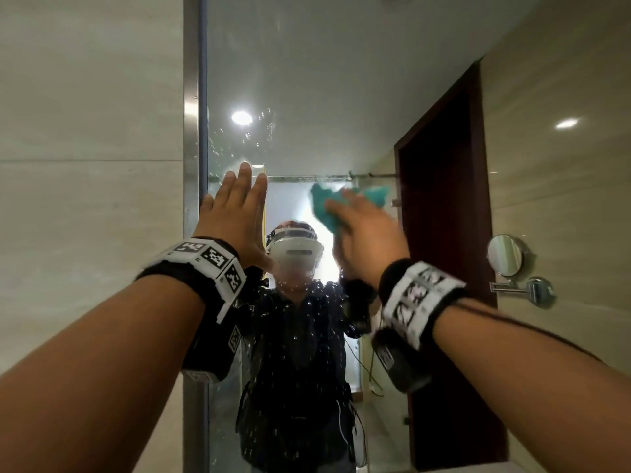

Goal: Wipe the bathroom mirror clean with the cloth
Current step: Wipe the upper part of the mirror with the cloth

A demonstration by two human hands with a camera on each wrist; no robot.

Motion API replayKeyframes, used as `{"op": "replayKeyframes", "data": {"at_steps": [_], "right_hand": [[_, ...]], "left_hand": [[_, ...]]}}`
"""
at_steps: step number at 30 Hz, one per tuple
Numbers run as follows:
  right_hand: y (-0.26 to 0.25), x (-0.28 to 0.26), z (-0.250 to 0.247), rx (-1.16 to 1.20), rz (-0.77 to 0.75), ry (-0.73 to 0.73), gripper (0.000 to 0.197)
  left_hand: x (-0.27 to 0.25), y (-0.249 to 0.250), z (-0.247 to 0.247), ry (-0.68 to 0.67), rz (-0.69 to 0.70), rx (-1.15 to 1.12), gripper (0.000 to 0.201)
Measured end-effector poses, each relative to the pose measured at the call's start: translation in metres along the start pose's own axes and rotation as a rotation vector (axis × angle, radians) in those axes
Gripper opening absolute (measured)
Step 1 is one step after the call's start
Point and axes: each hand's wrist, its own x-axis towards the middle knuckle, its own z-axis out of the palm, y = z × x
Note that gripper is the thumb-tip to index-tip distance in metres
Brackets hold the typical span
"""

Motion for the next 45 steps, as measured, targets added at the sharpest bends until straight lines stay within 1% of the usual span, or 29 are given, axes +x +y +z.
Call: {"op": "replayKeyframes", "data": {"at_steps": [1,2,3,4,5,8,9,10,13,14,15,16,19,21,22,25,26,27,29,31,33,34,37,38,39,41,43,44,45], "right_hand": [[-0.007,-0.015,0.004,-0.056,-0.168,-0.067,0.051],[-0.011,-0.024,0.006,-0.088,-0.285,-0.146,0.053],[-0.007,-0.024,0.004,-0.111,-0.345,-0.204,0.052],[-0.001,-0.015,-0.001,-0.13,-0.35,-0.206,0.049],[0.007,-0.003,-0.005,-0.139,-0.298,-0.176,0.046],[0.026,0.012,-0.013,-0.022,0.097,0.079,0.042],[0.024,0.006,-0.011,-0.008,0.152,0.123,0.041],[0.017,-0.005,-0.005,-0.032,0.126,0.109,0.041],[-0.002,-0.042,0.014,-0.105,-0.222,-0.039,0.047],[0.0,-0.045,0.014,-0.117,-0.292,-0.076,0.049],[0.004,-0.039,0.01,-0.117,-0.299,-0.097,0.046],[0.012,-0.029,0.005,-0.099,-0.232,-0.064,0.043],[0.036,-0.006,-0.011,0.011,0.164,0.147,0.042],[0.03,-0.012,-0.01,-0.037,0.216,0.169,0.042],[0.021,-0.022,-0.004,-0.075,0.152,0.122,0.042],[-0.001,-0.058,0.019,-0.205,-0.191,-0.072,0.055],[-0.001,-0.06,0.021,-0.234,-0.26,-0.108,0.058],[0.001,-0.049,0.016,-0.227,-0.271,-0.121,0.056],[0.002,-0.009,-0.002,-0.204,-0.14,-0.043,0.046],[0.007,0.037,-0.018,-0.171,0.057,0.104,0.039],[0.002,0.056,-0.02,-0.154,0.14,0.147,0.039],[-0.006,0.052,-0.014,-0.154,0.106,0.115,0.04],[-0.036,0.011,0.012,-0.235,-0.22,-0.14,0.052],[-0.037,0.006,0.015,-0.249,-0.286,-0.172,0.054],[-0.034,0.014,0.012,-0.238,-0.305,-0.144,0.053],[-0.023,0.046,0.001,-0.189,-0.185,-0.013,0.047],[-0.011,0.079,-0.012,-0.096,0.036,0.114,0.044],[-0.012,0.087,-0.014,-0.091,0.086,0.146,0.044],[-0.017,0.086,-0.01,-0.133,0.082,0.143,0.046]], "left_hand": [[0.0,0.001,-0.001,-0.001,-0.001,0.0,0.145],[0.0,0.002,-0.002,-0.004,0.001,0.004,0.145],[0.0,0.002,-0.003,-0.009,0.002,0.007,0.145],[0.0,0.002,-0.003,-0.013,0.002,0.008,0.145],[0.0,0.002,-0.002,-0.012,0.0,0.007,0.144],[-0.002,0.0,-0.002,-0.003,0.002,0.01,0.144],[-0.002,0.001,-0.001,-0.003,0.002,0.009,0.144],[-0.002,0.001,-0.001,0.0,0.003,0.01,0.144],[-0.002,0.003,-0.003,-0.005,0.004,0.024,0.143],[-0.002,0.003,-0.003,-0.006,0.004,0.025,0.143],[-0.002,0.003,-0.004,-0.007,0.002,0.026,0.144],[-0.002,0.002,-0.004,-0.009,0.0,0.025,0.144],[-0.002,0.001,-0.003,-0.003,0.0,0.023,0.144],[-0.002,0.001,-0.003,-0.002,0.005,0.023,0.143],[-0.002,0.001,-0.003,-0.002,0.006,0.022,0.143],[-0.002,0.001,-0.003,0.005,0.007,0.016,0.142],[-0.002,0.0,-0.002,0.008,0.007,0.018,0.142],[-0.002,0.0,-0.001,0.008,0.007,0.021,0.141],[0.0,-0.001,0.0,0.012,0.005,0.028,0.141],[0.001,-0.002,0.001,0.013,0.007,0.029,0.142],[0.001,-0.003,0.002,0.008,0.009,0.025,0.141],[0.002,-0.003,0.003,0.006,0.01,0.022,0.141],[0.002,-0.003,0.004,0.008,0.01,0.024,0.141],[0.003,-0.003,0.004,0.007,0.009,0.026,0.14],[0.003,-0.003,0.003,0.003,0.009,0.023,0.139],[0.003,-0.003,0.002,-0.009,0.003,0.008,0.139],[0.002,-0.004,0.002,-0.016,0.004,0.009,0.14],[0.003,-0.004,0.003,-0.015,0.004,0.008,0.14],[0.003,-0.003,0.003,-0.014,0.005,0.007,0.14]]}}
